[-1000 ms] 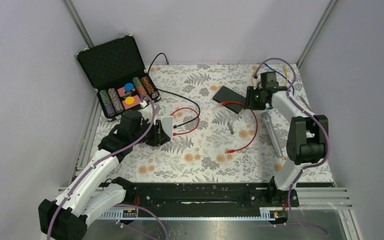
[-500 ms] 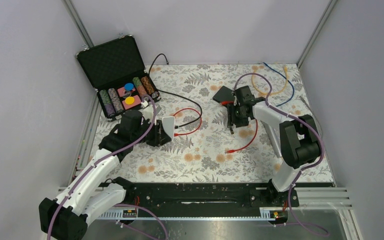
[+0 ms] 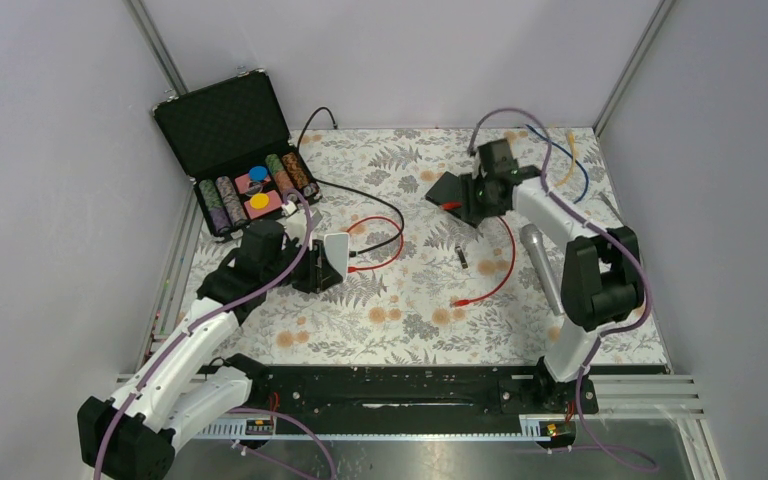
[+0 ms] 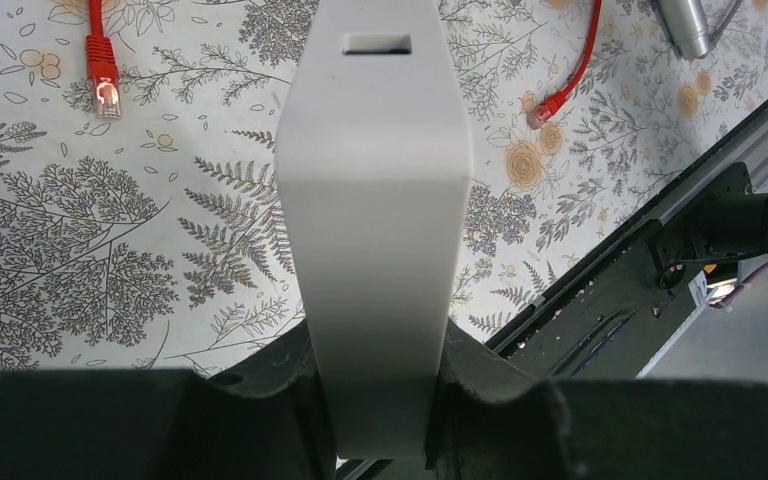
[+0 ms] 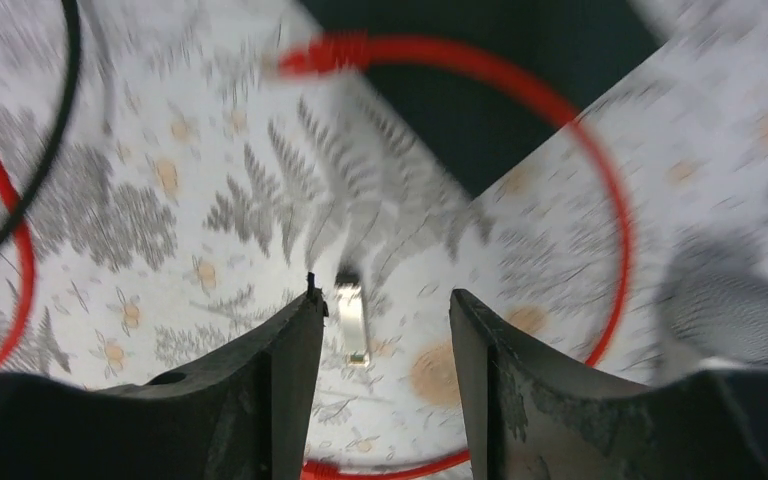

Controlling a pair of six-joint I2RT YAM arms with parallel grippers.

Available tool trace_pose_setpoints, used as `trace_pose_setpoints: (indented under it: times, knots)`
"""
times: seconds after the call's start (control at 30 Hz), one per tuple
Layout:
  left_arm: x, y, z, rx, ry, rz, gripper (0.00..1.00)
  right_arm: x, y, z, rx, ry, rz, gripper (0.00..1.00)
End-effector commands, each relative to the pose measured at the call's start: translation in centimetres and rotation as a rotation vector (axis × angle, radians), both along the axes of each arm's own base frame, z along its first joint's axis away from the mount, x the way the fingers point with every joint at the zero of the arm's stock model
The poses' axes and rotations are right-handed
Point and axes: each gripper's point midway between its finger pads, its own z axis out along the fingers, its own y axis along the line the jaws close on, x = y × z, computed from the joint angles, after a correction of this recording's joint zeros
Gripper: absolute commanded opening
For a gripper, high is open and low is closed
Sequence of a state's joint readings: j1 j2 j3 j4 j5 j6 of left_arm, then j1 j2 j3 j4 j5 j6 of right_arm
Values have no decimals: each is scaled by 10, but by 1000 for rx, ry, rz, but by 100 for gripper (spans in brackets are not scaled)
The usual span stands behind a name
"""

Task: Insert the plug into the switch port
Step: Pick up the connector from the center of the board.

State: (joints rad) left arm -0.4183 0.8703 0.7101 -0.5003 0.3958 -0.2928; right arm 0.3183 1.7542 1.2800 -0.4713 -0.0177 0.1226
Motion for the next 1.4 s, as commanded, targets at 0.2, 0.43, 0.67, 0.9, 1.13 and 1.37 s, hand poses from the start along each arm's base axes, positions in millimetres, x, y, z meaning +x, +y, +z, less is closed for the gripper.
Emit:
trace_pose_setpoints:
  times: [0.2, 0.43, 0.67, 0.9, 1.13, 1.37]
  knots:
    - [9, -7, 19, -36, -73, -19, 0, 109, -111, 57, -36, -97, -195, 58]
    - [10, -7, 15, -25, -57, -16, 0, 108, -40, 60, 195, -192, 277, 57]
    - [6, -13, 16, -50, -51, -55, 0, 70, 33, 34, 109, -319, 792, 61]
    - [5, -14, 14, -50, -43, -64, 0, 80, 52, 25, 2, -598, 1043, 63]
    - [5, -13, 11, -41, -32, -65, 0, 93, 56, 9, -123, -641, 1149, 58]
    - [6, -14, 10, -39, -27, -69, 0, 83, 61, -10, -183, -623, 1225, 64]
